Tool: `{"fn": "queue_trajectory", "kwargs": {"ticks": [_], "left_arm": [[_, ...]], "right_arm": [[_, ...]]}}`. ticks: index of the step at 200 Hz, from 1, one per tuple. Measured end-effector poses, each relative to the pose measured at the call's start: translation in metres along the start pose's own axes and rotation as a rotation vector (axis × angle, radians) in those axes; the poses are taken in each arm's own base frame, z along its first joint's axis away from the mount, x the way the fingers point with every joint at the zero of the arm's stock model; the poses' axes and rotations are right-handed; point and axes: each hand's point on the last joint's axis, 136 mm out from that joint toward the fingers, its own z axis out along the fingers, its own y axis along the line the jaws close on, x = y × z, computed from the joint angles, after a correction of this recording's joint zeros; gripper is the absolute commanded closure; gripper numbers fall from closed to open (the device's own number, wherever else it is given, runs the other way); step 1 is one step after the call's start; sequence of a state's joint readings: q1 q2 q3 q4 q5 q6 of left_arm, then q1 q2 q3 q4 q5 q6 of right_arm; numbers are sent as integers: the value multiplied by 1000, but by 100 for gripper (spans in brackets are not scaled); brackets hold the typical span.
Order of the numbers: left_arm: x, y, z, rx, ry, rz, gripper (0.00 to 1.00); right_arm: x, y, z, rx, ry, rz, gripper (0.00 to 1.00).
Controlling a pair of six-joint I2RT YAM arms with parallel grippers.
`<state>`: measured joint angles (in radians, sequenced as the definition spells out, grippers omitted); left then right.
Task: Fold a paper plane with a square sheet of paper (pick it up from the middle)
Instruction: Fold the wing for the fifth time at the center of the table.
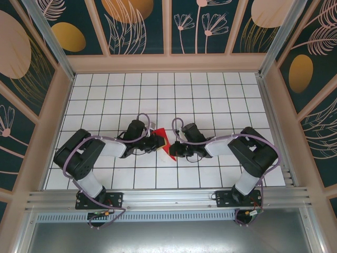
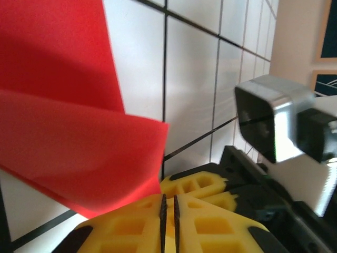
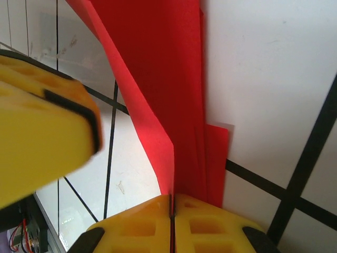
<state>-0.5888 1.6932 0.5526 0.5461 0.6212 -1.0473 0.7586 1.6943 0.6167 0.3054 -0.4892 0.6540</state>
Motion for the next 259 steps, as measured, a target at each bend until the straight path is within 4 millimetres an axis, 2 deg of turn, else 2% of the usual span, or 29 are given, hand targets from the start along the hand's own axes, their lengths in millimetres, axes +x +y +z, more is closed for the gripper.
{"fn": "queue_trajectory", "kwargs": {"ticks": [44, 82, 107, 138, 209, 259], "left_arm": [[1, 24, 8, -63, 3, -40, 87], [1, 26, 8, -69, -2, -40, 88], [1, 26, 8, -70, -1, -37, 88], [1, 26, 8, -70, -1, -34, 88], [1, 26, 8, -70, -1, -34, 88], [1, 26, 8, -71, -2, -34, 88]], "right_arm": [[0, 2, -1, -5, 7, 7, 85], [-1, 5, -4, -5, 17, 16, 79], [1, 9, -12, 2, 23, 22, 78], [4, 9, -16, 18, 33, 32, 79], [12, -3, -12, 56, 64, 59, 90], [13, -6, -9, 53, 76, 66, 89]]}}
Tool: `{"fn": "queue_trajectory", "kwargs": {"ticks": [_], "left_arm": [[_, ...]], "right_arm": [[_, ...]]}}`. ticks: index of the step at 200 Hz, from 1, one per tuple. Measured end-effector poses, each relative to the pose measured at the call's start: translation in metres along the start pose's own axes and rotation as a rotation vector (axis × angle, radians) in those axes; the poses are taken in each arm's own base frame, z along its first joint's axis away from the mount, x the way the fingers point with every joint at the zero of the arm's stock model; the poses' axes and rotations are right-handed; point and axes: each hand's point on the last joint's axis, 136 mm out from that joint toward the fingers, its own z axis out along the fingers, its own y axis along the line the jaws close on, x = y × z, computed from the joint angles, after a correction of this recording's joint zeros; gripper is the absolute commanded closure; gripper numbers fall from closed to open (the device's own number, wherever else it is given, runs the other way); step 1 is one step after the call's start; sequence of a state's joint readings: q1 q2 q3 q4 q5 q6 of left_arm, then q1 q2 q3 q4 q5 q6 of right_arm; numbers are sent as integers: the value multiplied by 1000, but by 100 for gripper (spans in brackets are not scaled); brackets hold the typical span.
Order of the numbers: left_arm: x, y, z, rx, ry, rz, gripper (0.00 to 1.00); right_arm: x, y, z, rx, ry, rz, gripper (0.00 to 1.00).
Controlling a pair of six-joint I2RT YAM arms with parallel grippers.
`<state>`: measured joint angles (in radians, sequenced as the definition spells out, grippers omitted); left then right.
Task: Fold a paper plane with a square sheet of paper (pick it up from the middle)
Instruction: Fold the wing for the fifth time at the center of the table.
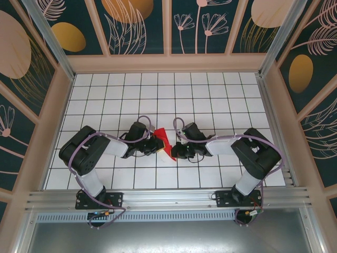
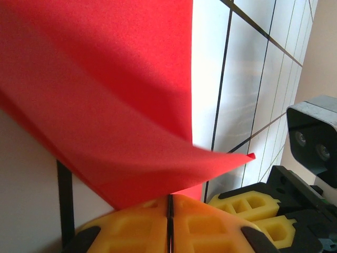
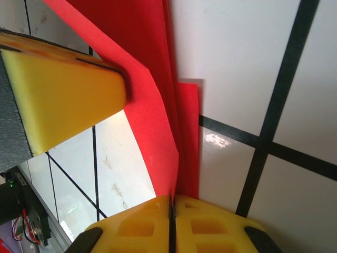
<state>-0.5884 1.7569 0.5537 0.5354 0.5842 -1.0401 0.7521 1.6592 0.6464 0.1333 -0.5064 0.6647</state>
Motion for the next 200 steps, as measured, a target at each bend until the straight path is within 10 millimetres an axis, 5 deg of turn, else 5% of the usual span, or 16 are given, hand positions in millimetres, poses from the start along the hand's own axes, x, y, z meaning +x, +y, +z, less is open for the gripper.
{"fn": "queue_trajectory", "kwargs": {"ticks": [59, 200], "left_arm": [[0, 0, 0, 0, 0, 0, 89], [0, 0, 0, -1, -1, -1, 89]], "right_arm": [[-2, 6, -11, 5, -19, -8, 78], [10, -5, -10, 31, 16, 15, 94]]}}
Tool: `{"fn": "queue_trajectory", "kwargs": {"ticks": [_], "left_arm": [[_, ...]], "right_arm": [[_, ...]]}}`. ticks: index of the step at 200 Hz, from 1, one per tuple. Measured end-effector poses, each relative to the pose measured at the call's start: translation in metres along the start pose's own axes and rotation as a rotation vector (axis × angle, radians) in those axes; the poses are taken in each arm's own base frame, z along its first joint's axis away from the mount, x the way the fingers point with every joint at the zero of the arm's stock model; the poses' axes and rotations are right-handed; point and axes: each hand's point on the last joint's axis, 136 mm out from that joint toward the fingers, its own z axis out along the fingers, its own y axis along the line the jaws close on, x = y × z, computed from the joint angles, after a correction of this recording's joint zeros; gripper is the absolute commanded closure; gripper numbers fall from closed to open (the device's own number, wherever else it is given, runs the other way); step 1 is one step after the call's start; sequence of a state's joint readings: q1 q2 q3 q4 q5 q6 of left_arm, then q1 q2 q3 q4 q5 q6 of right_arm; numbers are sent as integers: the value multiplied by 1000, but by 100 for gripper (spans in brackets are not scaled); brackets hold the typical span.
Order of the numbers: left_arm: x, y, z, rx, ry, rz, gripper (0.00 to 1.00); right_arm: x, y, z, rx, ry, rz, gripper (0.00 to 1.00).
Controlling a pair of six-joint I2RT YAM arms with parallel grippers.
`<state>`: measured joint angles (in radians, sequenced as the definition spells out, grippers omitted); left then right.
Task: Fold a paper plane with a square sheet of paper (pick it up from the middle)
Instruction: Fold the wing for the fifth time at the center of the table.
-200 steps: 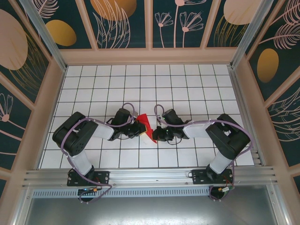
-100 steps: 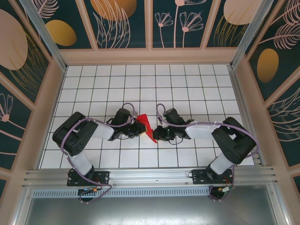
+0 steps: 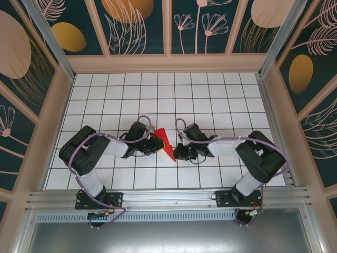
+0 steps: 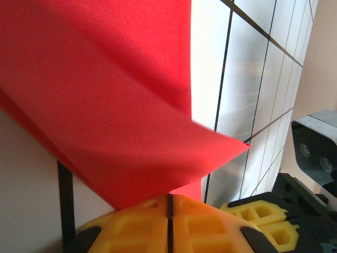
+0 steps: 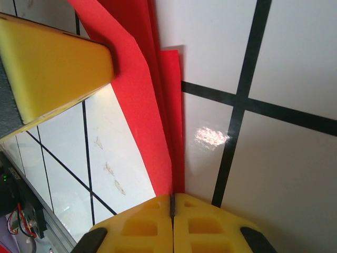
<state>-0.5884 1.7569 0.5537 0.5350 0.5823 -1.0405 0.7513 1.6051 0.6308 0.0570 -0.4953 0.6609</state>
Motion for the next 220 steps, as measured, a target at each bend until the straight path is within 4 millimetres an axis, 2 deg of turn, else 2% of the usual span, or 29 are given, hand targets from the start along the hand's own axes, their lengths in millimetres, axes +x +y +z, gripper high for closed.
{"fn": "queue_trajectory", "kwargs": {"ticks": [42, 77, 98, 136, 220], "left_arm": [[0, 0, 0, 0, -1, 0, 89], [0, 0, 0, 0, -1, 0, 89], [0, 0, 0, 0, -1, 0, 89], [0, 0, 0, 0, -1, 0, 89], [0, 0, 0, 0, -1, 0, 89]], "right_arm": [[1, 0, 3, -10, 7, -2, 92], [1, 1, 3, -15, 8, -10, 82], [1, 4, -2, -17, 3, -17, 80], [0, 10, -10, -27, -13, -41, 85], [9, -2, -5, -3, 10, -24, 91]]}}
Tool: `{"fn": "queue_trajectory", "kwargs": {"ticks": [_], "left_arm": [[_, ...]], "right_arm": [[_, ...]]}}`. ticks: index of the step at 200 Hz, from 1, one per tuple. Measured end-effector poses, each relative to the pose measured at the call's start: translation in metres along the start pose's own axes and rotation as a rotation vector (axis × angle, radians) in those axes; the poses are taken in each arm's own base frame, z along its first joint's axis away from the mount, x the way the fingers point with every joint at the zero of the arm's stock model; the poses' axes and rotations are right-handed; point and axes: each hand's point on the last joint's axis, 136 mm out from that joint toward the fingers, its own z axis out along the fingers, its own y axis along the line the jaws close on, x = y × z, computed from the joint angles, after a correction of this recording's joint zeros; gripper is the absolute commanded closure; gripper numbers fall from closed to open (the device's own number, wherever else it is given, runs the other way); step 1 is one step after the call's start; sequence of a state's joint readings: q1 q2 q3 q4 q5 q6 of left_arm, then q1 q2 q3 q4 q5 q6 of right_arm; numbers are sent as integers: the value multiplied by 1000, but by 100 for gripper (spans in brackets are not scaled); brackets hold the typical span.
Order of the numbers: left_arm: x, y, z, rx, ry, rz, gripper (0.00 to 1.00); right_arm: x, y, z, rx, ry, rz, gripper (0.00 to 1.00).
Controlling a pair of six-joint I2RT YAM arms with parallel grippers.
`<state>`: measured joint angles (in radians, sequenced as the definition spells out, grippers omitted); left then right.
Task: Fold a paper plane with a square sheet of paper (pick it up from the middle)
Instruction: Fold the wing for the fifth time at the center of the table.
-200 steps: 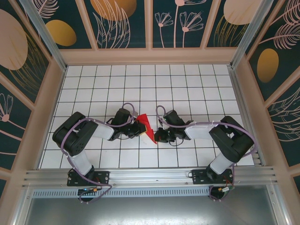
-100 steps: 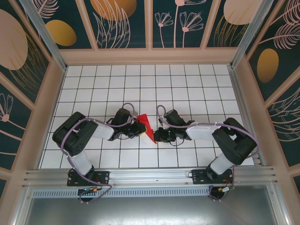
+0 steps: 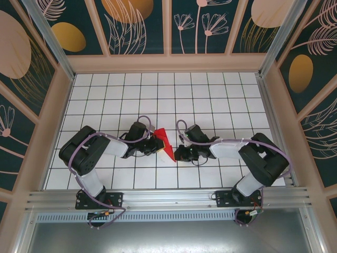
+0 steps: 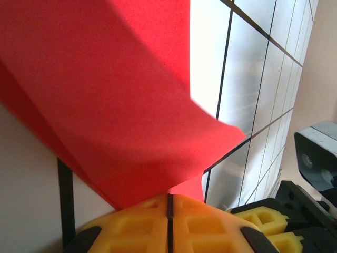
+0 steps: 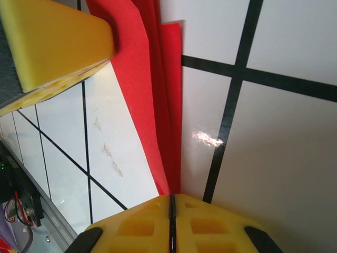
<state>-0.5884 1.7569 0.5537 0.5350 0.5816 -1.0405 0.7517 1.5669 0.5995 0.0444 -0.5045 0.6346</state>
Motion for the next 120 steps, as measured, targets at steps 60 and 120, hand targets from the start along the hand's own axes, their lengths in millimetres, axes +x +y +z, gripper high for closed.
{"fn": "queue_trajectory", "kwargs": {"ticks": [60, 120], "left_arm": [[0, 0, 0, 0, 0, 0, 89], [0, 0, 0, 0, 0, 0, 89]], "right_arm": [[0, -1, 2, 7, 0, 1, 78], [-14, 13, -11, 9, -46, -22, 84]]}}
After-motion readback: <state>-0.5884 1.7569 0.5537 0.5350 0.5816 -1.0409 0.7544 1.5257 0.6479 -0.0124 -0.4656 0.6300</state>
